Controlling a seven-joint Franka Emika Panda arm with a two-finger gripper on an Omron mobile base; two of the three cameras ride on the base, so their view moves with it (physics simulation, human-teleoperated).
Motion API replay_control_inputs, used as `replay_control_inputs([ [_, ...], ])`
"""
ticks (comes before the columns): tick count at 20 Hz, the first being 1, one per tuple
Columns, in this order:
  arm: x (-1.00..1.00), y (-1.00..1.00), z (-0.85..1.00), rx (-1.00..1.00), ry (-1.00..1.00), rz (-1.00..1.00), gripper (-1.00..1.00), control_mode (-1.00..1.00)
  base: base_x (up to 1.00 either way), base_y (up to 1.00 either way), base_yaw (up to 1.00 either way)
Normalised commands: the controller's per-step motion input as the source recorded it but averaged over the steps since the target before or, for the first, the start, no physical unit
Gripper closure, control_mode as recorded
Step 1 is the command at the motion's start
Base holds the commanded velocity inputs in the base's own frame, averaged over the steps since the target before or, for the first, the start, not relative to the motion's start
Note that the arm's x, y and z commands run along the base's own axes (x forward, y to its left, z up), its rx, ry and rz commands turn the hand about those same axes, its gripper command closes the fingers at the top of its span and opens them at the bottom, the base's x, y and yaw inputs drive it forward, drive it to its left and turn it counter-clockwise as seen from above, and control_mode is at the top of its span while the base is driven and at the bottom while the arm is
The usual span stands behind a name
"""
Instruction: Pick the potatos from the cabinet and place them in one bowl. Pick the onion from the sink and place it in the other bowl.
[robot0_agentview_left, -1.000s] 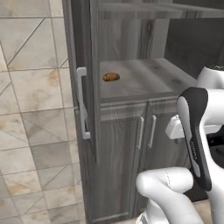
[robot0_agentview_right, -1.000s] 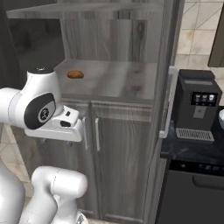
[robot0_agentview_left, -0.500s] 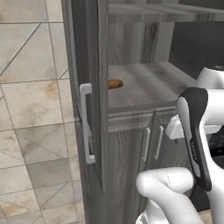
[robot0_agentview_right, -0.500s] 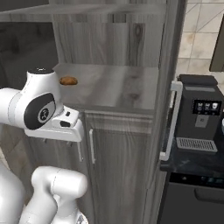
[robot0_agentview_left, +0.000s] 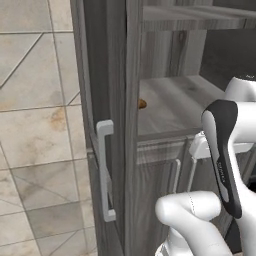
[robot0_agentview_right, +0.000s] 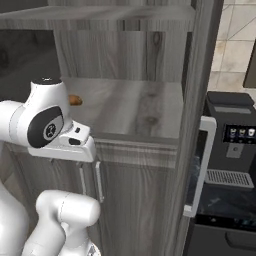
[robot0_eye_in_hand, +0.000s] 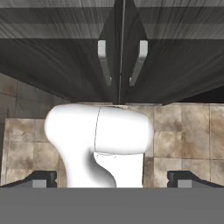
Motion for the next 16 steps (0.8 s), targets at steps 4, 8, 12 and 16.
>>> replay_control_inputs([
  [4, 0.00, 0.00, 0.00, 0.00, 0.00, 0.00, -1.00, 1.00, 0.39, 0.00, 0.00],
  [8, 0.28, 0.10, 0.00, 0.00, 0.00, 0.00, -1.00, -1.00, 0.09, 0.00, 0.00],
  [12, 0.42, 0.48, 0.03, 0.00, 0.00, -0.07, -1.00, -1.00, 0.00, 0.00, 0.00],
  [16, 0.51, 0.38, 0.09, 0.00, 0.00, -0.12, -1.00, -1.00, 0.00, 0.00, 0.00],
])
